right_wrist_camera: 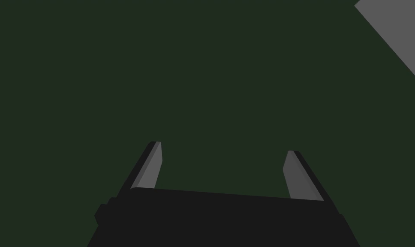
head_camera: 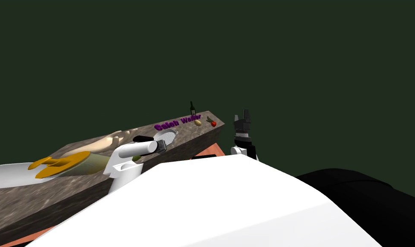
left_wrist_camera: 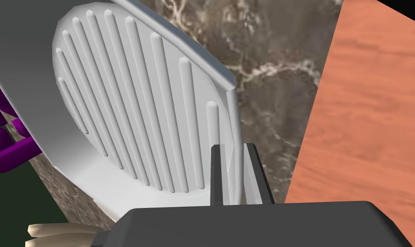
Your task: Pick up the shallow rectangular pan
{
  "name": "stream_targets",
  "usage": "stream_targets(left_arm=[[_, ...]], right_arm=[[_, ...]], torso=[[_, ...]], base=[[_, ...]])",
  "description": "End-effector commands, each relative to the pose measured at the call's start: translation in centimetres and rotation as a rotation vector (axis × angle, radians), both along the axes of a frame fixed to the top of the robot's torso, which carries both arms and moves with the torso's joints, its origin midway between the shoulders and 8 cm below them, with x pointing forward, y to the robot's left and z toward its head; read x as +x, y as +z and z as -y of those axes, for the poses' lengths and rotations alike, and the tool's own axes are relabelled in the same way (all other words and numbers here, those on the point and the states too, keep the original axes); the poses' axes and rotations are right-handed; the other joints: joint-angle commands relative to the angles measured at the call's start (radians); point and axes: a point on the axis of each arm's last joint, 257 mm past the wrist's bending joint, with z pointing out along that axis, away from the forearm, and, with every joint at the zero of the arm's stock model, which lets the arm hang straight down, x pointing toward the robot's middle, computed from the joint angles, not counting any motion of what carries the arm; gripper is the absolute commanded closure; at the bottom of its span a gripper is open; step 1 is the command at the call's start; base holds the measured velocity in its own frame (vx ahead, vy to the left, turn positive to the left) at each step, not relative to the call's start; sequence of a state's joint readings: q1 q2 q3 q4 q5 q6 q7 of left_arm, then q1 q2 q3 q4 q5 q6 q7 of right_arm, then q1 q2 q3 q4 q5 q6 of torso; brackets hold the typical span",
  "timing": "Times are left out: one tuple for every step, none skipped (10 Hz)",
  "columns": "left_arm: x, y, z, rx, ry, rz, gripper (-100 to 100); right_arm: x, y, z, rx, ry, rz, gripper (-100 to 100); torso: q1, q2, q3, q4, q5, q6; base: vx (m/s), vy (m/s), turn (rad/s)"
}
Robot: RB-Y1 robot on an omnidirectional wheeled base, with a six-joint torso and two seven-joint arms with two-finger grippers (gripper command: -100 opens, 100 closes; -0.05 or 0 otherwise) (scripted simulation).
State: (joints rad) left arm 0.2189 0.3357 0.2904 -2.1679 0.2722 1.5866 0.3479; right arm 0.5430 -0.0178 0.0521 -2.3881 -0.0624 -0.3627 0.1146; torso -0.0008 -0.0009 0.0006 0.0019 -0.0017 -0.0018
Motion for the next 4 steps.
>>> stream_targets(left_arm=[[-0.54, 0.45, 0.23, 0.001, -0.004, 0.001, 100], [-0.83, 0.67, 0.34, 0.001, -0.007, 0.001, 100], [-0.67, 0.52, 0.31, 0.0, -0.005, 0.0, 100], [-0.73, 0.52, 0.35, -0.001, -0.005, -0.001, 0]], right_arm=[[0.0, 0.0, 0.0, 0.0, 0.0, 0.0, 0], [0.0, 0.0, 0.0, 0.0, 0.0, 0.0, 0], [0.0, 0.0, 0.0, 0.0, 0.0, 0.0, 0], [0.0, 0.0, 0.0, 0.0, 0.0, 0.0, 0]], torso=[[0.0, 0.0, 0.0, 0.0, 0.0, 0.0], [0.0, 0.001, 0.001, 0.0, 0.0, 0.0], [-0.001, 0.001, 0.001, 0.001, -0.001, 0.0], [-0.001, 0.002, 0.001, 0.001, -0.001, 0.0]], base=[[0.029, -0.007, 0.024], [0.027, -0.006, 0.027], [0.011, -0.003, 0.007], [0.0, 0.0, 0.0]])
